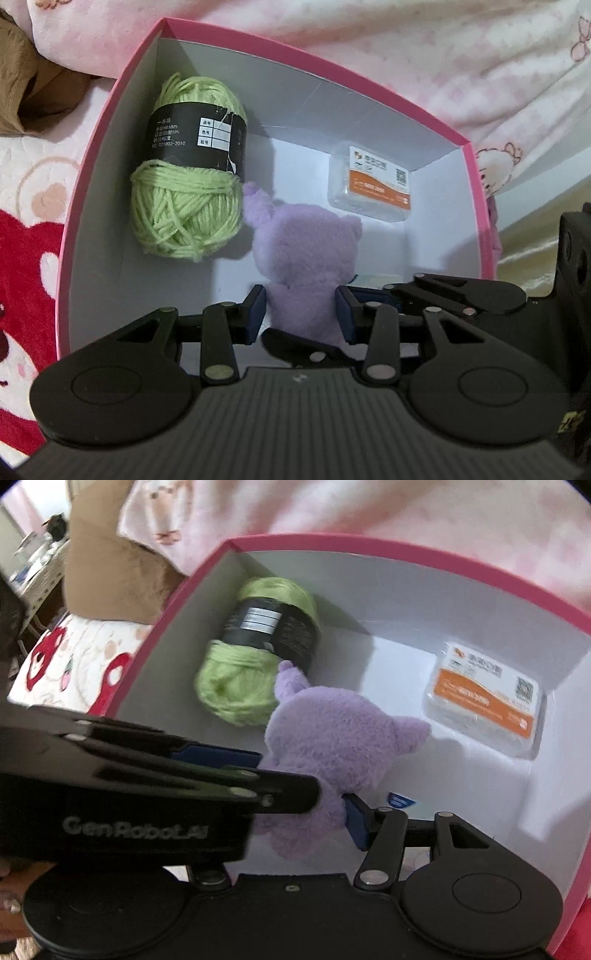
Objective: Organize objects
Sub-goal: 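Open the left tool to release the bear and lift away, then move the left tool out of the box toward the blue wet-wipe pack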
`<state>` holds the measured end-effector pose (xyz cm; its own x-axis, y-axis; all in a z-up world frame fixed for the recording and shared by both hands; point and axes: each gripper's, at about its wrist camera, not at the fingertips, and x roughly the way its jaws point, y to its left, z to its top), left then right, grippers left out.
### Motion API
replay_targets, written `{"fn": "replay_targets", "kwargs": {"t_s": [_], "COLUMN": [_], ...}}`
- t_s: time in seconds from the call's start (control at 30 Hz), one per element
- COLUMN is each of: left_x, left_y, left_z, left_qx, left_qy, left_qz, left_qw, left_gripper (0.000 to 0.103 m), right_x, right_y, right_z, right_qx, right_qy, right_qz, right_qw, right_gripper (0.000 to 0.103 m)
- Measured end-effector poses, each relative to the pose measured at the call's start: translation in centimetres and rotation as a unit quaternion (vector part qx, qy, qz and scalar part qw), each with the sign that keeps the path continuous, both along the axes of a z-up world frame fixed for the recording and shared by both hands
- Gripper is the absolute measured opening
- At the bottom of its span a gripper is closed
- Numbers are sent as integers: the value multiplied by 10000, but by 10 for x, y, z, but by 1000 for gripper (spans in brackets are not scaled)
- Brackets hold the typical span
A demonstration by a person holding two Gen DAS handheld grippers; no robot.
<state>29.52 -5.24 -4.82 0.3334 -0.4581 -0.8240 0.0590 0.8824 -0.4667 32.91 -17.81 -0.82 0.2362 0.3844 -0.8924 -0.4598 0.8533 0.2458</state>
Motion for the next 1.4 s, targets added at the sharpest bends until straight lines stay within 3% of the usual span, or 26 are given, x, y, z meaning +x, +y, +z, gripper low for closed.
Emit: {"fn": "replay_targets", "kwargs": {"t_s": [0.07, 0.27, 0.47, 0.8, 1.13, 1.4], "left_x": [-1, -18, -49, -107, -160, -186], "left_y": [0, 4, 12, 0, -10, -22], "left_z": [2, 28, 61, 127, 159, 141], "left_qx": [149, 425, 551, 899, 1128, 1208], "left_qy": [-89, -470, -589, -816, -813, -587], "left_qz": [121, -164, -276, -756, -1062, -1171], "left_qw": [9998, 9979, 9964, 9897, 9846, 9840], "left_gripper": [43, 47, 52, 59, 64, 68], "right_x": [-2, -31, -69, -148, -197, -215], "right_y": [-3, -24, -49, -63, -89, -111], "right_z": [-1, 24, 67, 146, 167, 164], "right_qx": [-139, -3, 358, 201, 141, 66], "right_qy": [-116, -523, -1054, -1770, -1497, -1230], "right_qz": [-89, -38, -69, 306, 457, 366], "right_qw": [9998, 9986, 9938, 9835, 9876, 9917], "right_gripper": [67, 68, 68, 72, 72, 73]}}
